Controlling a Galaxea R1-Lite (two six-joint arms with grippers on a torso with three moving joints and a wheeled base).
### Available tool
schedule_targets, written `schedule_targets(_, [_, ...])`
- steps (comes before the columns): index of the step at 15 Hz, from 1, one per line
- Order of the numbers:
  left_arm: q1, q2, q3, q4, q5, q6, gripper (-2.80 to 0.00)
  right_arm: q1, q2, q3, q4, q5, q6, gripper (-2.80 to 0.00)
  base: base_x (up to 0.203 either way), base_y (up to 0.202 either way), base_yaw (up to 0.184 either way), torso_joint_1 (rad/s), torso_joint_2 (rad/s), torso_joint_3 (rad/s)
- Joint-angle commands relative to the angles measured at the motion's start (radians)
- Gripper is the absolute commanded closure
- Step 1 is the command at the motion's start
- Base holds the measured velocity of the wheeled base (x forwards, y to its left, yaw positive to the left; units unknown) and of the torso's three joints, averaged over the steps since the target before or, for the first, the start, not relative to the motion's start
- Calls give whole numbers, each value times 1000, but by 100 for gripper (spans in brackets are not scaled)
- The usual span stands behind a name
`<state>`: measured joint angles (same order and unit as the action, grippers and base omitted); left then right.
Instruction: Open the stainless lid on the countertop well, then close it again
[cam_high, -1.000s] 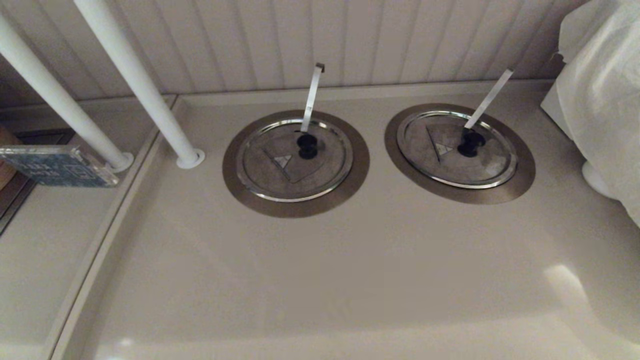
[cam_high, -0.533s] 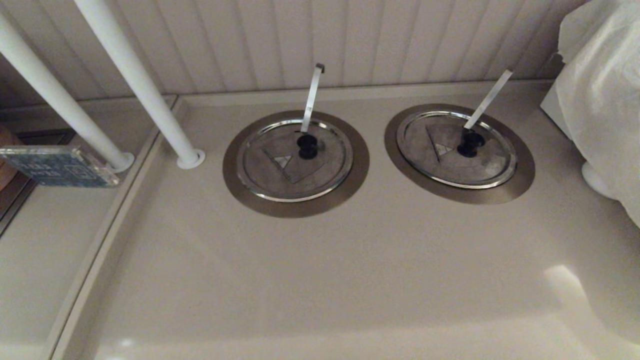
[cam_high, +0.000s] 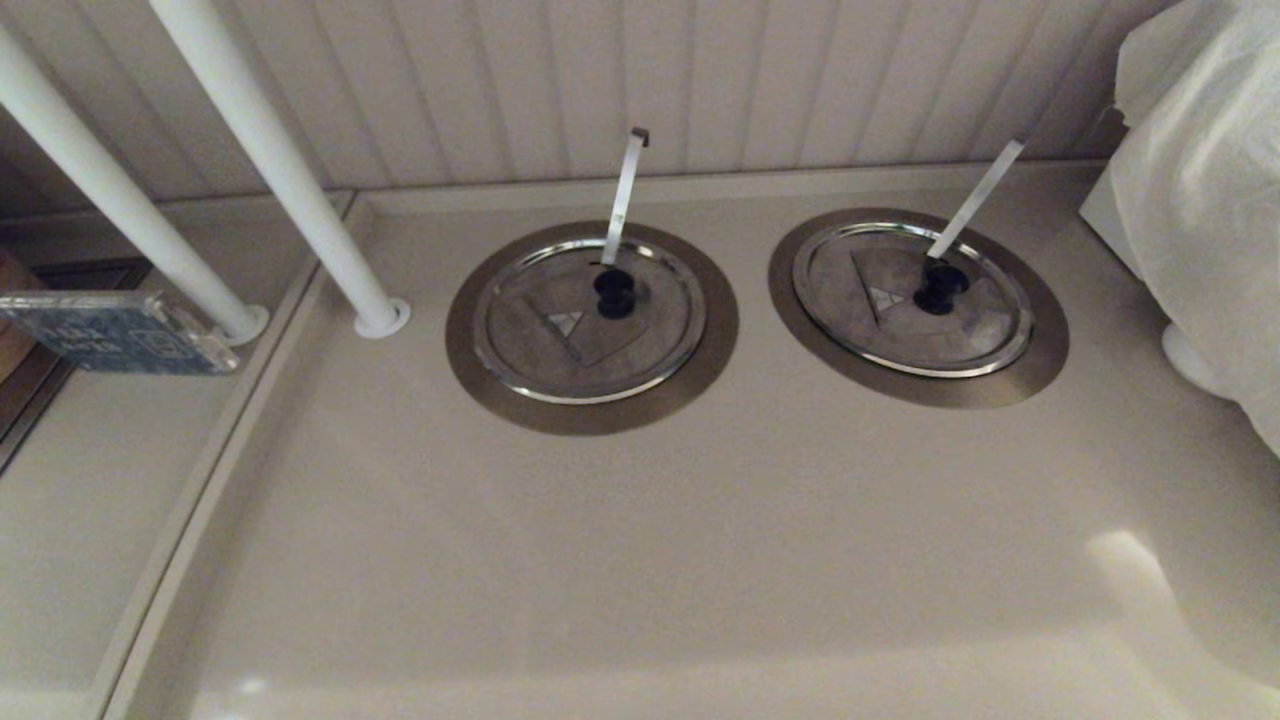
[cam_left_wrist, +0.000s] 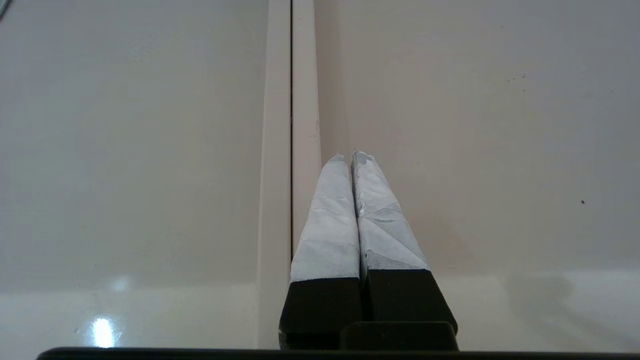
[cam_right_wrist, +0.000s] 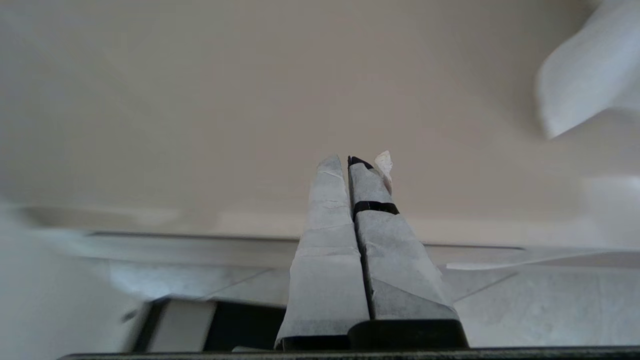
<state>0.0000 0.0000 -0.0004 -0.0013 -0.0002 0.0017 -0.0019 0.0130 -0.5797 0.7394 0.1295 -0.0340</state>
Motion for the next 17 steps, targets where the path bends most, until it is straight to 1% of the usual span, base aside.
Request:
schedule_targets(1, [0,-2,-1,0,0,0,0,-1,-12,241,-245,-20,-15,0,0,0,0,0,0,0])
schedule_targets(2, [0,-2,0,0,0,-1,0,-1,-12,354,-380,-38,-38,0,0,0,0,0,0,0])
schedule_targets(3, [0,-2,0,0,0,0,0,-1,-12,467,-542,-54,-66,0,0,0,0,0,0,0])
schedule_targets(4, [0,-2,0,0,0,-1,0,-1,-13,548,-669,-65,-83,0,0,0,0,0,0,0])
schedule_targets(5, [0,-2,0,0,0,-1,0,-1,-13,585,-712,-75,-98,0,0,0,0,0,0,0])
schedule_targets(6, [0,-2,0,0,0,0,0,-1,-13,585,-725,-85,-114,0,0,0,0,0,0,0])
schedule_targets(11, [0,-2,0,0,0,0,0,0,-13,581,-729,-93,-96,0,0,0,0,0,0,0])
schedule_targets(13, [0,-2,0,0,0,0,0,-1,-13,580,-729,-93,-105,0,0,0,0,0,0,0])
schedule_targets(16, [0,-2,0,0,0,-2,0,0,-13,581,-729,-91,-85,0,0,0,0,0,0,0])
schedule_targets(17, [0,-2,0,0,0,0,0,0,-12,580,-731,-91,-55,0,0,0,0,0,0,0])
